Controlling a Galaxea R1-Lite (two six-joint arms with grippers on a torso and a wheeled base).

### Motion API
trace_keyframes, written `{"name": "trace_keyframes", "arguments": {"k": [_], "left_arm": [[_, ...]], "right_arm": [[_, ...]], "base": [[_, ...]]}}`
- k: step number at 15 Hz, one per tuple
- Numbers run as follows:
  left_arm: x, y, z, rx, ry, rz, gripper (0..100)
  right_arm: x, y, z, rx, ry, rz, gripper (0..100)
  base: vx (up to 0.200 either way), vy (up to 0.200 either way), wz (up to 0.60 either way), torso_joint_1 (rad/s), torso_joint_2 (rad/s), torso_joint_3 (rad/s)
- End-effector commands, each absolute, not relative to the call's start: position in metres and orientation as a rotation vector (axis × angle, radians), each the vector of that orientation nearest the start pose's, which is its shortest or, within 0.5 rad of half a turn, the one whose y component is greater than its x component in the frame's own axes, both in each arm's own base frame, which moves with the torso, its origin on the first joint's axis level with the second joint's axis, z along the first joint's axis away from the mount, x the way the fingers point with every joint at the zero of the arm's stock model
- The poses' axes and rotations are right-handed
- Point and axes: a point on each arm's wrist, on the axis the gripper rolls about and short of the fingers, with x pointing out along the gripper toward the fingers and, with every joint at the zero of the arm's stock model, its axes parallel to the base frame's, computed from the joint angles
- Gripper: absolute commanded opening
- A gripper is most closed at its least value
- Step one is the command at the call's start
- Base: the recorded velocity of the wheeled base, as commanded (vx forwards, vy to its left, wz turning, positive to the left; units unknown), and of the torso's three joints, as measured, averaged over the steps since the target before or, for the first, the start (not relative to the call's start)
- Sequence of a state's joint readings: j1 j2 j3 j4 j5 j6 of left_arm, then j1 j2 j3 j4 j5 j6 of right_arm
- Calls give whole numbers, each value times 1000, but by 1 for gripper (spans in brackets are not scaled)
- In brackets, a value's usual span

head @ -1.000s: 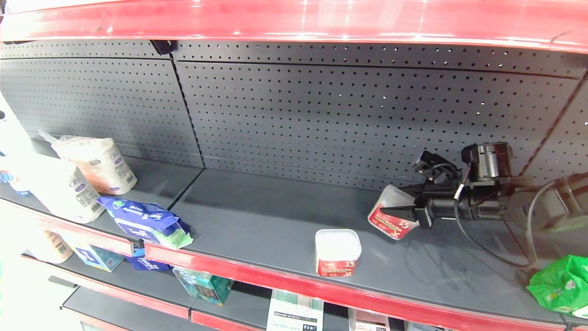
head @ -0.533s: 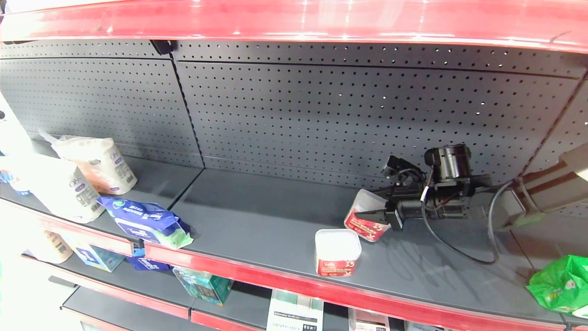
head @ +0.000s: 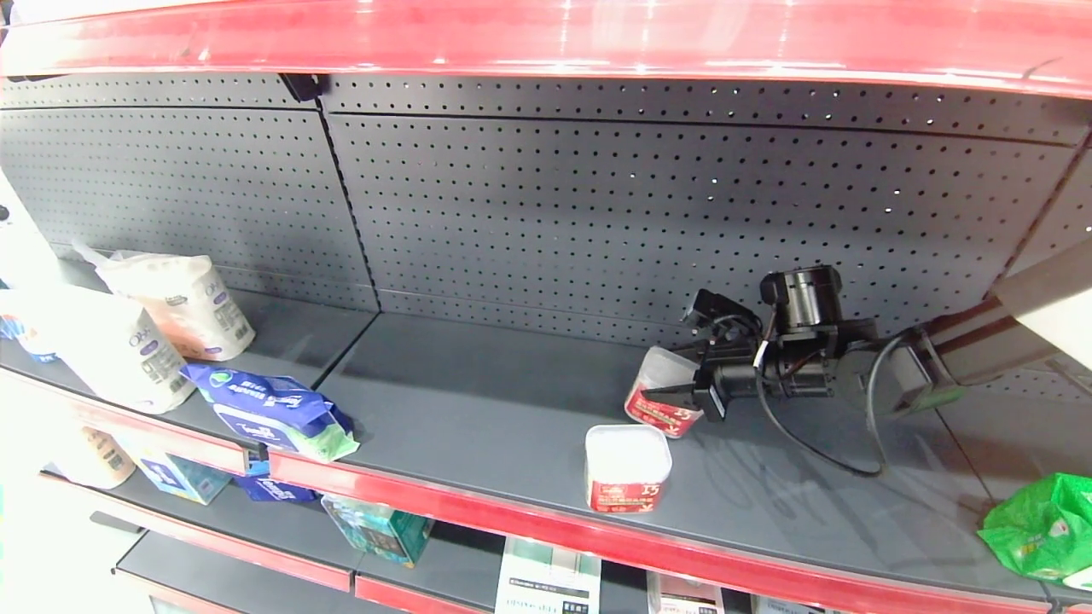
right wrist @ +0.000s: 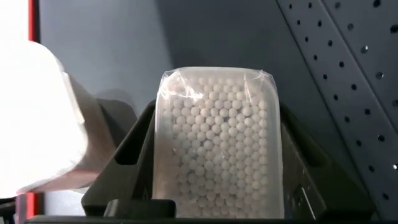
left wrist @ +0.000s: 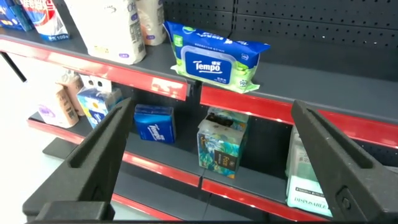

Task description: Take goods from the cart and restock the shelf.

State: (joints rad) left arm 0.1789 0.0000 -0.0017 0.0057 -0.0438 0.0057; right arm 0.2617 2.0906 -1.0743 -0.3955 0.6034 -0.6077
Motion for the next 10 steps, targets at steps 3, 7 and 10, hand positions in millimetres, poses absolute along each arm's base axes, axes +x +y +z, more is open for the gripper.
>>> {"name": "trace_keyframes", "arguments": {"k": [3, 7, 10], "left_arm": [[-22, -5, 75, 6, 5, 137, 100], [-22, -5, 75, 6, 5, 135, 100], [-22, -5, 75, 6, 5, 135, 100]], "right_arm": [[374, 107, 88, -445, 365, 985, 0], [373, 106, 83, -455, 387, 983, 0], [373, 107, 84, -462, 391, 977, 100]], "base": [[0, 0, 0, 0, 0, 0], [0, 0, 0, 0, 0, 0], [0, 0, 0, 0, 0, 0]]}}
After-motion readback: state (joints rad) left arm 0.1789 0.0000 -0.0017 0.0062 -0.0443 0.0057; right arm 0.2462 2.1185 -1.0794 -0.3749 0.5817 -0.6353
